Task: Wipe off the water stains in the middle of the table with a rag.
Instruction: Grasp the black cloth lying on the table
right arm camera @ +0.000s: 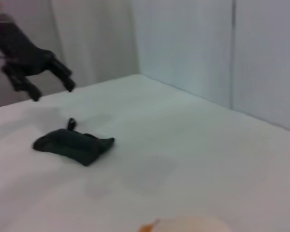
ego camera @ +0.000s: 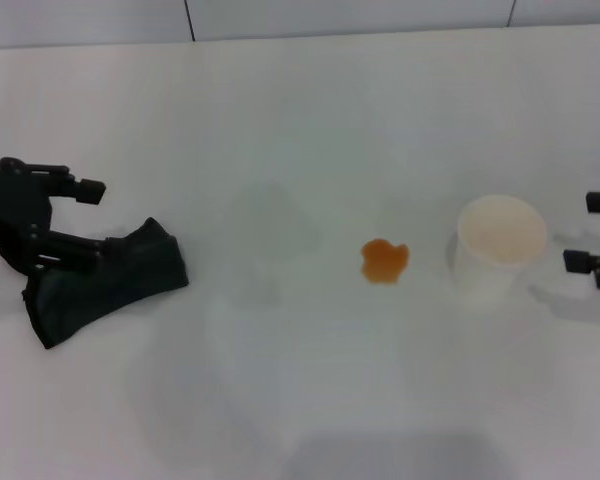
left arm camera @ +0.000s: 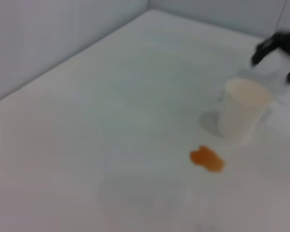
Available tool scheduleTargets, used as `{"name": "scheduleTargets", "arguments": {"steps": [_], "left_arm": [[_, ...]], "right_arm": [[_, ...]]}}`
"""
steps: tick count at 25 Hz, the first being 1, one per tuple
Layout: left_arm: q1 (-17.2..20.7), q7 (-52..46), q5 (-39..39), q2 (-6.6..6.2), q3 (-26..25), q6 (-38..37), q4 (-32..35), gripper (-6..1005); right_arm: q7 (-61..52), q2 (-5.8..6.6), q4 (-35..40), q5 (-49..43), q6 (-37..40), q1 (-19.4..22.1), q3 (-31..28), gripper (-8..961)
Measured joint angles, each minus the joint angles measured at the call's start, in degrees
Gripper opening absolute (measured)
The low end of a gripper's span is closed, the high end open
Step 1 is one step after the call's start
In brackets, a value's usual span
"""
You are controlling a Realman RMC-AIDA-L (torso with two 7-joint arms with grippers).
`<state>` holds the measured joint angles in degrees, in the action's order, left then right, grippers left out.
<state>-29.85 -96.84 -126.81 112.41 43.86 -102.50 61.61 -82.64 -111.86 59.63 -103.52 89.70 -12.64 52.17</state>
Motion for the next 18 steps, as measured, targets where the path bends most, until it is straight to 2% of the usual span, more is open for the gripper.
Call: {"name": "scheduleTargets", "arguments": {"steps": [2,4,6,9,11,13,18], "left_arm": [[-0.14,-1.02,-1.62,0.00,0.00,0.26,1.17,880],[-0.33,-1.77,-2.94,0.03,0.02,0.62,1.95,880],[-0.74,-2.38,-4.62,0.20,0.03,1.26,2.40,880],[-1.66,-3.15,-6.89,0.57,0.17,2.33,2.49,880],[-2.16,-3.32,-8.45,1.11,0.33,3.10,2.48,880],[-2.72,-3.34,-10.73,1.97,0.54,3.73,2.34,880],[-4.38,-3.26,-18.55,5.30,1.36,6.40,2.33,879]], "right_arm": [[-2.62,0.29,2.86,-2.31,2.99,-1.62,-1.41,847],[-6.42,1.09,5.35,-4.93,5.87,-4.85,-2.10,847],[-9.03,1.88,6.27,-6.60,7.53,-7.86,-2.16,846],[-10.71,2.36,6.43,-7.83,8.99,-11.33,-2.01,845],[-10.94,2.18,6.52,-8.93,9.20,-13.10,-1.91,845],[-10.98,1.43,6.83,-10.52,9.01,-14.64,-1.84,845],[-10.97,0.33,6.54,-12.31,8.69,-16.54,-1.72,846]]}}
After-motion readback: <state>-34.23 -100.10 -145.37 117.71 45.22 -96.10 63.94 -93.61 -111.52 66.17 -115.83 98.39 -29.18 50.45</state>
